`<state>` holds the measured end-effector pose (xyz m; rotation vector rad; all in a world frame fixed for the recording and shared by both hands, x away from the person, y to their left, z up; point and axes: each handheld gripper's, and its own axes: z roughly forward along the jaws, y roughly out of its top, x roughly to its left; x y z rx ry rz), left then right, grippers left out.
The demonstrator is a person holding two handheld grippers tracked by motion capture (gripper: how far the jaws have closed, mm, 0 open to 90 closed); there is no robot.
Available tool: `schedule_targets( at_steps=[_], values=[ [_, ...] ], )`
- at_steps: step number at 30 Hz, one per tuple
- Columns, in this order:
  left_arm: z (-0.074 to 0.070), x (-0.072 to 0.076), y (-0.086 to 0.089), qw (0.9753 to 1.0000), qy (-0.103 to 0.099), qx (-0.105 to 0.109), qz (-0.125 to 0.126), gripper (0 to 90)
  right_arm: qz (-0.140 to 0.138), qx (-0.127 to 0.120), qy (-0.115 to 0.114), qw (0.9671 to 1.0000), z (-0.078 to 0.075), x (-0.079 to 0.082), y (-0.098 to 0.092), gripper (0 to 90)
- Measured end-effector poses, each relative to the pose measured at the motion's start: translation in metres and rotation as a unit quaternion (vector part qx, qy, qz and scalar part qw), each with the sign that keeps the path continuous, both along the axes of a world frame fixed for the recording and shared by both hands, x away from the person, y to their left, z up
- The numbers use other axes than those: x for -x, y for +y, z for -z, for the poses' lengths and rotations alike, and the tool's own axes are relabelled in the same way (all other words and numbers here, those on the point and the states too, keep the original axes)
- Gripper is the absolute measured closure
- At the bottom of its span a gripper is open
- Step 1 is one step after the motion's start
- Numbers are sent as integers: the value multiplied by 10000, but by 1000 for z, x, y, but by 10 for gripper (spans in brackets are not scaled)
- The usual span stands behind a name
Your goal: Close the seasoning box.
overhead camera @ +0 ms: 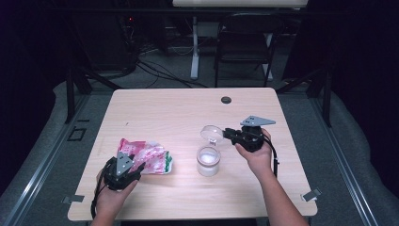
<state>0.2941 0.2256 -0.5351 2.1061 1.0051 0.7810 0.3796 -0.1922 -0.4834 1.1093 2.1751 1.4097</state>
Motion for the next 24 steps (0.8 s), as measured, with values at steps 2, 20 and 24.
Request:
schedule_targets(
  at_steps=[2, 20, 24],
  values=[
    [0, 0, 0, 10000, 13, -24, 20, 493, -34, -7, -4, 10000, 0, 1, 0, 794],
    [1, -2, -2, 10000, 20, -23, 82, 493, -339, 137, -3, 9993, 1, 12, 15, 761],
    [1, -3, -3, 9999, 22, -14, 102, 494, -407, 153, -14, 9991, 1, 15, 18, 736]
  ],
)
